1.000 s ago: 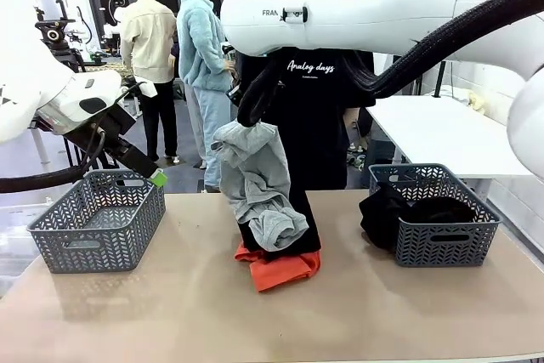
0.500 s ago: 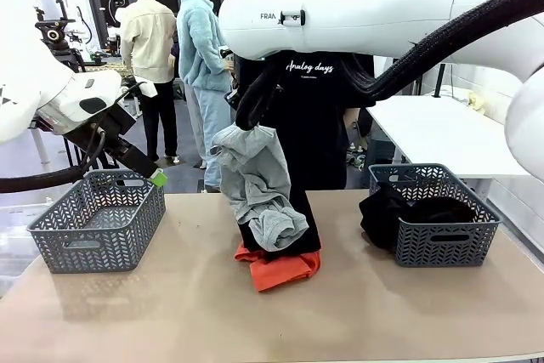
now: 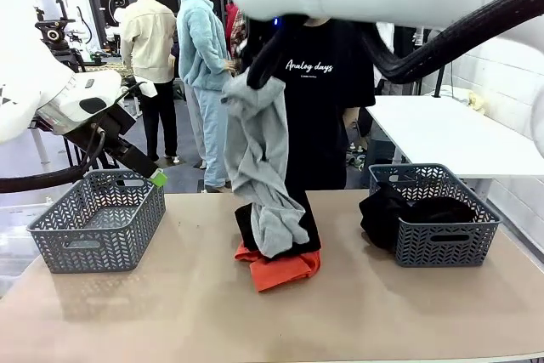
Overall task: Sort the tops and bottoms.
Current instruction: Lift clothes from the center of the table with your right hand.
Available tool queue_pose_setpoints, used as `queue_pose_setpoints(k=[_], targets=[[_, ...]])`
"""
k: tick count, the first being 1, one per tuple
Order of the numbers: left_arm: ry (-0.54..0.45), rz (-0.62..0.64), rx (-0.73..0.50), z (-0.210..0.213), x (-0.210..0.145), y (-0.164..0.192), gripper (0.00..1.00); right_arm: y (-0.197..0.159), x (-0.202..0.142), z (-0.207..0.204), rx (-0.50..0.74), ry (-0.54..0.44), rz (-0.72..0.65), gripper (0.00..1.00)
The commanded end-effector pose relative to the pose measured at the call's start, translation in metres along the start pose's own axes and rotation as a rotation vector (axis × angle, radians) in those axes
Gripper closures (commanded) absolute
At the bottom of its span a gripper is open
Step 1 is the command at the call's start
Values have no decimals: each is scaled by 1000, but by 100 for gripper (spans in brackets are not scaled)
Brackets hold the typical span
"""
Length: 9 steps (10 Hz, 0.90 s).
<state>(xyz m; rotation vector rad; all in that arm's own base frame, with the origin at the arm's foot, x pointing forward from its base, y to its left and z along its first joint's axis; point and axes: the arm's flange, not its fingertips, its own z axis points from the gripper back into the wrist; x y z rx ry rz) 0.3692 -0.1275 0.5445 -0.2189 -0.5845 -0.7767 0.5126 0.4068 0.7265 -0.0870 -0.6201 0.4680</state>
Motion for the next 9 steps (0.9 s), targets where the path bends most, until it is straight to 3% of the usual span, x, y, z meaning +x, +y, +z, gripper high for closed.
queue_pose_setpoints(k=[1, 7, 9], targets=[[5, 0, -6, 1, 1, 0, 0, 8, 21, 9, -61, -24, -20, 100], [5, 0, -6, 1, 1, 0, 0, 16, 61, 82, -166, -207, 38, 100], [5, 0, -6, 1, 1, 0, 0, 20, 66, 87, -153, -204, 46, 100]])
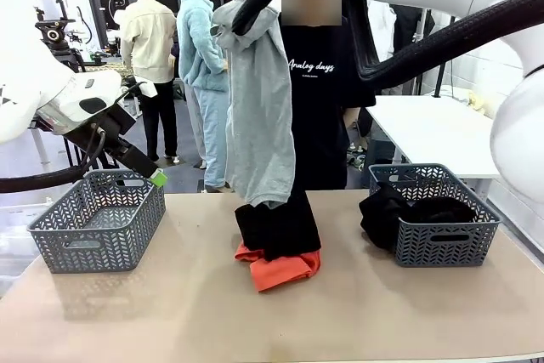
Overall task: Sort the tops and bottoms.
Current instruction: Lift clothes from the center of the table with your right hand.
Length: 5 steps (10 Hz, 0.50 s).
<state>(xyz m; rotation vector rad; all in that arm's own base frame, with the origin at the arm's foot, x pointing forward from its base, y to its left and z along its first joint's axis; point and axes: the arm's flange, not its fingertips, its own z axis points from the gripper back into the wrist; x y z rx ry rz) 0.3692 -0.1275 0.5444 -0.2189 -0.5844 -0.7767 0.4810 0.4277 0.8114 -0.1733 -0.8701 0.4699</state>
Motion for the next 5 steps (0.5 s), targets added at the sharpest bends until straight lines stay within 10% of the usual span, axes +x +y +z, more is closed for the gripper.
queue_pose_setpoints(k=[1, 5], targets=[[5, 0, -6, 1, 1, 0, 0, -1, -2, -5, -1, 8, -1, 100], [5, 0, -6, 1, 1, 0, 0, -1, -2, -5, -1, 8, -1, 100]])
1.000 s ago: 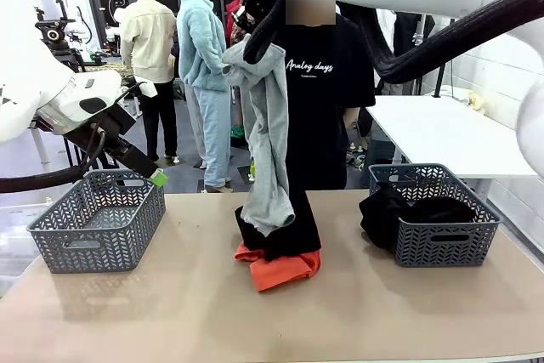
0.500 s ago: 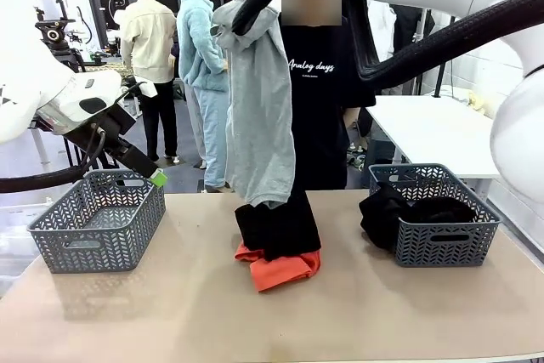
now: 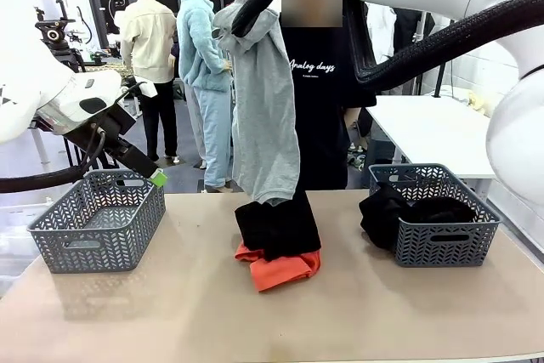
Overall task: Sort the tops and bottoms.
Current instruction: Lift clothes from the center of the table with your right hand, then sort the clothes according to human instructions.
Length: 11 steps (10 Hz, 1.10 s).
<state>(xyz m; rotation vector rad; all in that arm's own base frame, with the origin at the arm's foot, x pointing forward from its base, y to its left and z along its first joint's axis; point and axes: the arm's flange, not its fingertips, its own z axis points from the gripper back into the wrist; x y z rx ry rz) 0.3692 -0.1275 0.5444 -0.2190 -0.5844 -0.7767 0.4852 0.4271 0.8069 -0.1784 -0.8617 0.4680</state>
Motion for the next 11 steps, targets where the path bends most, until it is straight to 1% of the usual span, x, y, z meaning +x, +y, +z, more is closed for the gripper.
queue_pose_setpoints(k=[1, 11], targets=[[5, 0, -6, 1, 1, 0, 0, -1, -1, 1, 2, -1, -1, 100], [5, 0, -6, 1, 1, 0, 0, -1, -1, 1, 2, -1, -1, 100]])
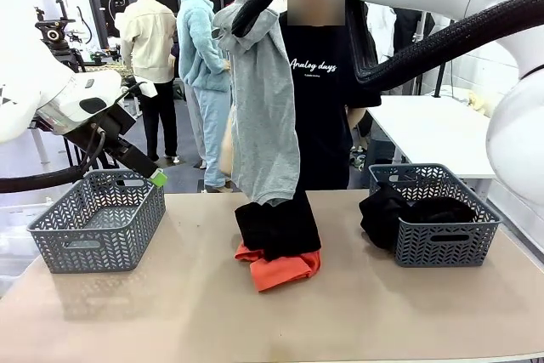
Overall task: Sort the tops and bottoms.
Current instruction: Sort the clothes according to human instructions.
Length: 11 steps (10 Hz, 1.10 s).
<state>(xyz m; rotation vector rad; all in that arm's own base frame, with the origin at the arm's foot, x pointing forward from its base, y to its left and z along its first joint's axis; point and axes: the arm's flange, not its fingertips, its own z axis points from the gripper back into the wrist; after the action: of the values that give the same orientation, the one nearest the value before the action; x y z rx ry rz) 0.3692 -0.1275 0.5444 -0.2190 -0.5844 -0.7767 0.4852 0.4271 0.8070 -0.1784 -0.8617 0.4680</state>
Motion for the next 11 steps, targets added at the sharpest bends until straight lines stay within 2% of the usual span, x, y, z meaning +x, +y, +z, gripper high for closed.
queue_pose_setpoints(k=[1, 11], targets=[[5, 0, -6, 1, 1, 0, 0, -1, -1, 1, 2, -1, -1, 100], [5, 0, -6, 1, 1, 0, 0, -1, -1, 1, 2, -1, -1, 100]])
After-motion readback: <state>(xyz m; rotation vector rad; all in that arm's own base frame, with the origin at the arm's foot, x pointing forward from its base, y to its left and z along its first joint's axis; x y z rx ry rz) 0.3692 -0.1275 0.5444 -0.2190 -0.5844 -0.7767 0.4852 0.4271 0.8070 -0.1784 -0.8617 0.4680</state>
